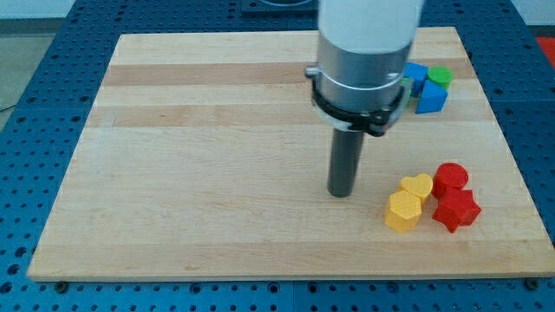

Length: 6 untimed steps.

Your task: Slide the yellow hexagon to the bottom side

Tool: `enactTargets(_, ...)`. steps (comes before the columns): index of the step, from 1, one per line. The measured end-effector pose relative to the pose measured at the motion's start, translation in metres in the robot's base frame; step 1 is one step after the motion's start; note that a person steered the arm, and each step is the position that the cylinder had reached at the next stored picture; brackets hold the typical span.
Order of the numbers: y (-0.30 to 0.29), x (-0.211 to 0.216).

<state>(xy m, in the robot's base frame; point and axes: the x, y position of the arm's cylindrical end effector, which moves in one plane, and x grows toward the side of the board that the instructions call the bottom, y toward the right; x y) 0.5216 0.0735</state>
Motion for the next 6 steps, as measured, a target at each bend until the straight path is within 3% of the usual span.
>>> enactTargets(2,0.036,0.017)
enactTargets(6,0.003,0.096)
